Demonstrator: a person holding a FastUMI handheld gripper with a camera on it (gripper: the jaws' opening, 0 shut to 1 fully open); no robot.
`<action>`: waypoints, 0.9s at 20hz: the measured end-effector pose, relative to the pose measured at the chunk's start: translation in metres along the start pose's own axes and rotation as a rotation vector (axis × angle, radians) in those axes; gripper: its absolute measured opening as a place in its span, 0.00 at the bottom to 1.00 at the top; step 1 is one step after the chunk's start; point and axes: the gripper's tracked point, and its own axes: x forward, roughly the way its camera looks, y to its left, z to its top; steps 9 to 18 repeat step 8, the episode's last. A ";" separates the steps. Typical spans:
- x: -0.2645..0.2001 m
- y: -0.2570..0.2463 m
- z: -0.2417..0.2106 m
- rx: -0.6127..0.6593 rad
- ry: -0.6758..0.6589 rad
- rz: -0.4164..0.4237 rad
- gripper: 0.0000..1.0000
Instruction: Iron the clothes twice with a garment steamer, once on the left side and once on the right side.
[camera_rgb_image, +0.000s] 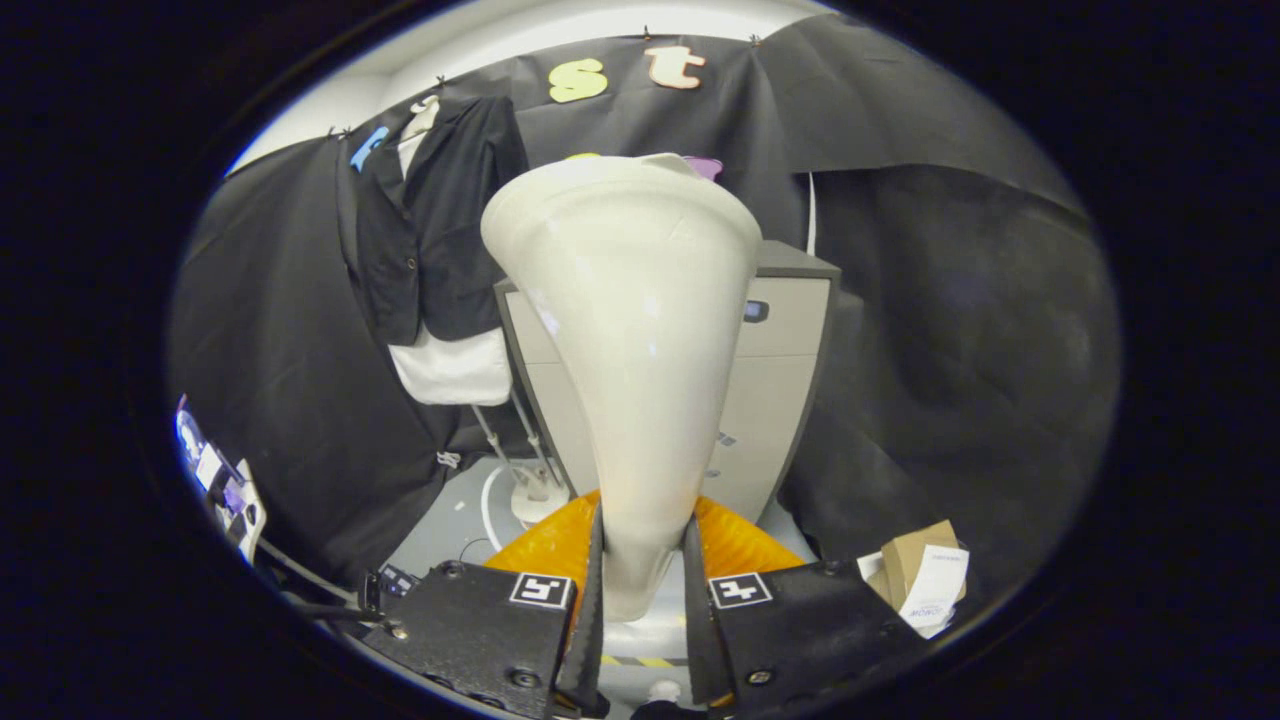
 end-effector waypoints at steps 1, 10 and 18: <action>-0.001 -0.005 -0.005 0.003 -0.001 -0.004 0.37; -0.002 -0.022 -0.030 0.010 0.013 -0.012 0.37; -0.002 -0.022 -0.030 0.010 0.013 -0.012 0.37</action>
